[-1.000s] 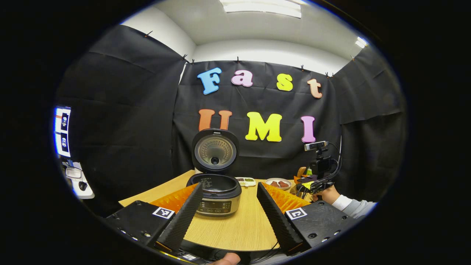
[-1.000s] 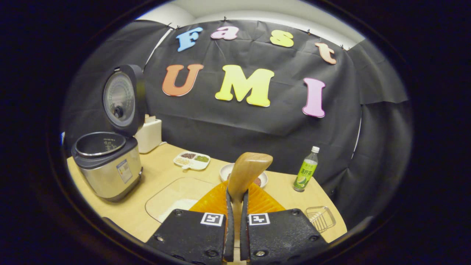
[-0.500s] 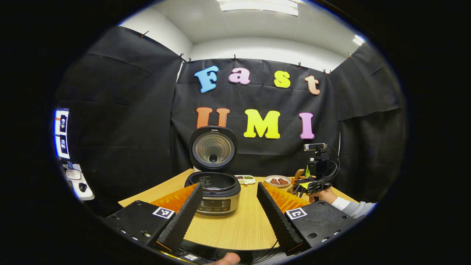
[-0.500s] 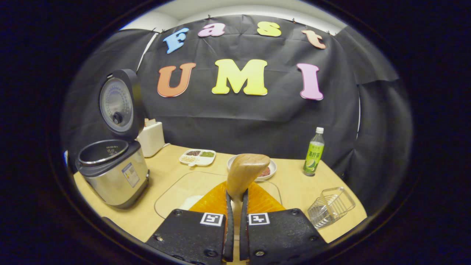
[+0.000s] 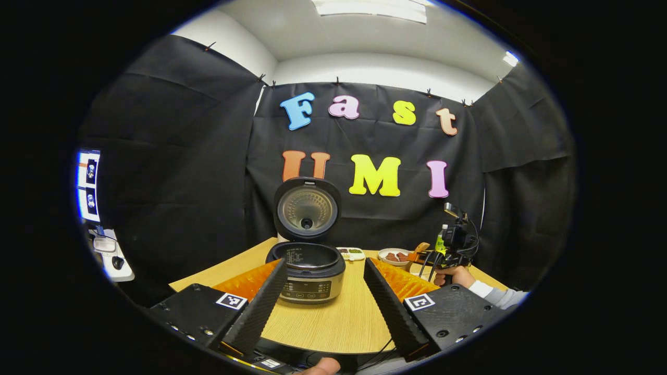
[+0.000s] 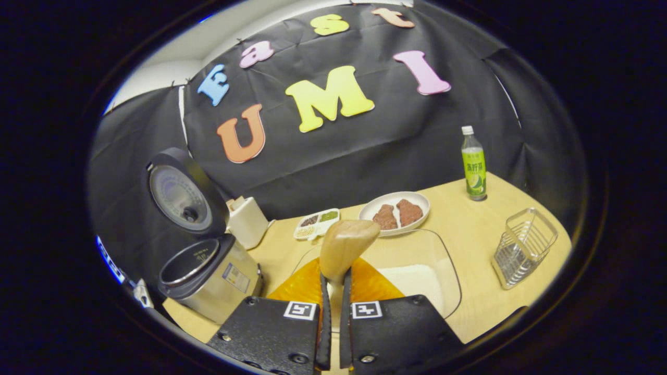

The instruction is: Close the left gripper, press the button to open the rice cooker; take a wooden spoon from the chopstick holder with the right hand, scoop a spoonful of rice and pour it into the rice cooker, then put the wooden spoon back into the chopstick holder.

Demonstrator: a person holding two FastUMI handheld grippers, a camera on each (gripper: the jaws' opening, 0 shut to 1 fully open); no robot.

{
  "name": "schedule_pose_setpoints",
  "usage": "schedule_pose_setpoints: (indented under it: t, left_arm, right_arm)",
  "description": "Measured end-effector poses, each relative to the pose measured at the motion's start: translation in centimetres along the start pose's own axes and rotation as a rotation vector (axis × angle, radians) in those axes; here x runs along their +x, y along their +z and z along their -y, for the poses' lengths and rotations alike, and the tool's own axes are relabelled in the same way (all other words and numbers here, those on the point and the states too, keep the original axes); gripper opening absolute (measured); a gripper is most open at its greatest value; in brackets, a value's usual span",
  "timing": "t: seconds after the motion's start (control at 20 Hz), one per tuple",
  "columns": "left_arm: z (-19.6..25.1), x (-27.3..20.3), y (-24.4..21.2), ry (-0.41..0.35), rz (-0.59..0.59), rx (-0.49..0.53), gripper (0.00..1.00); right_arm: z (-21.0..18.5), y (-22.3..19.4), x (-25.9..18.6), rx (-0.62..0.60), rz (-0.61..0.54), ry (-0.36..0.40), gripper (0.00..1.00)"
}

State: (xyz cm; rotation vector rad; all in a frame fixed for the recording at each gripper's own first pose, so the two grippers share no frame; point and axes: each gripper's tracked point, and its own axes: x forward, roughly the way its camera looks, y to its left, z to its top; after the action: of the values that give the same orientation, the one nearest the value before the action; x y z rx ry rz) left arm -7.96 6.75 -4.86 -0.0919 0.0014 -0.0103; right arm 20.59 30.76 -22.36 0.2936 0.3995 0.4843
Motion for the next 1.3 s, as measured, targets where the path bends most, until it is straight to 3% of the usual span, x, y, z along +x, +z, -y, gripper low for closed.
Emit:
schedule_pose_setpoints:
  t: [0.3, 0.75, 1.3]
  left_arm:
    - [0.2, 0.0, 0.2, -0.004, 0.000, 0.000, 0.94]
    - [0.2, 0.0, 0.2, -0.005, -0.007, 0.008, 0.94]
    - [0.3, -0.3, -0.1, -0.004, -0.023, 0.049, 0.95]
  right_arm:
    - [1.4, 0.2, 0.2, 0.352, -0.041, 0.067, 0.11]
    - [4.6, 0.9, -0.5, 0.579, 0.028, 0.033, 0.12]
    - [8.0, 4.8, -4.1, 0.883, 0.184, 0.100, 0.11]
